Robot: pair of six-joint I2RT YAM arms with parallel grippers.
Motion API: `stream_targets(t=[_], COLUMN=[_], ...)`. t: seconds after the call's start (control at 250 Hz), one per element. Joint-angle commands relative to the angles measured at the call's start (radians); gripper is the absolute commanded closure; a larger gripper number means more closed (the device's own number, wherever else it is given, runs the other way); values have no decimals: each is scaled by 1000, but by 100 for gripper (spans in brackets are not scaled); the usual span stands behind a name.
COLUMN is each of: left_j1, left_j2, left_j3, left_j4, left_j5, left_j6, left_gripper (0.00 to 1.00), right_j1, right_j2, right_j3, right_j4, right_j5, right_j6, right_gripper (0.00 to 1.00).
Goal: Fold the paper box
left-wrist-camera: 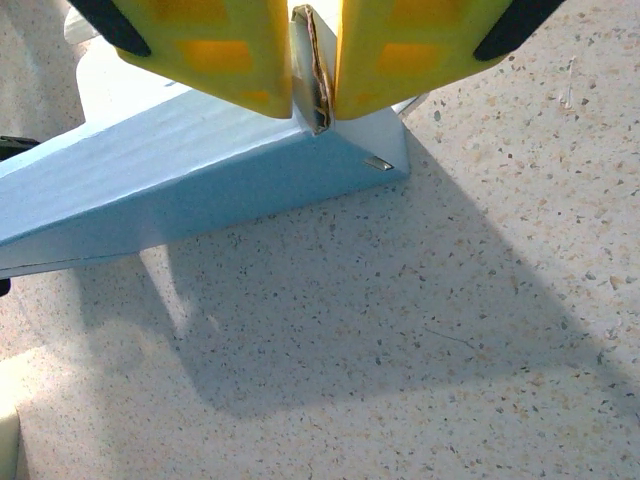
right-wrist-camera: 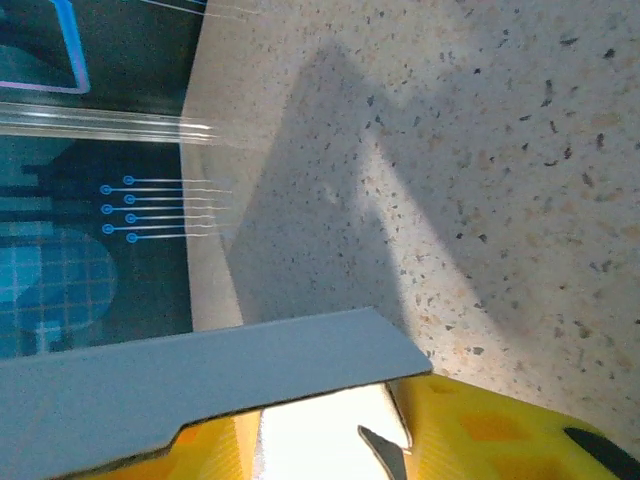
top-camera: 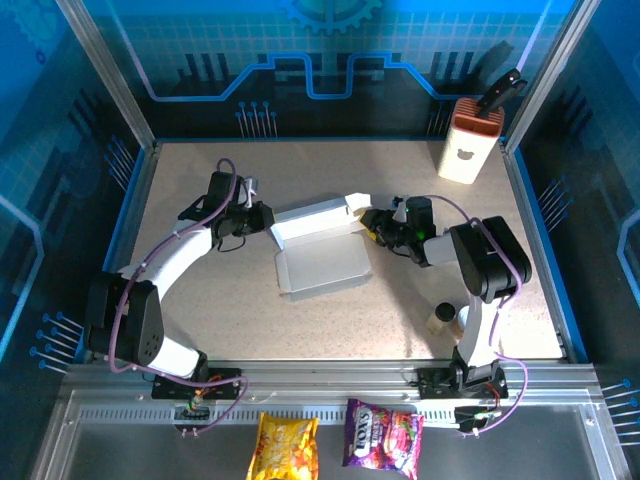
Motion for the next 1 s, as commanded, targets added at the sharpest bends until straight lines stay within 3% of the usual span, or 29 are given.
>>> stream_targets(t=[0.0, 0.575, 0.747, 0.891, 0.999], left_j1=[13, 14, 13, 13, 14], left_j2=[1, -2, -2, 0, 0], left_j3=[-2, -1, 1, 3, 5], left_j4=[-54, -62, -64, -63, -66], left_j5=[-1, 1, 4, 6, 6], left_j6=[25, 22, 22, 21, 23], left_gripper=[81, 81, 81, 81, 81], right_j1=[16, 61, 73, 82, 83], right_j2=[24, 40, 38, 31, 13], right_j3=[-16, 14, 29, 39, 33], right_j4=[123, 115, 85, 66, 47], right_j5=[-24, -11, -3, 7, 31], right_j6=[48, 30, 9, -11, -30], right_gripper=[60, 64, 61, 68, 63])
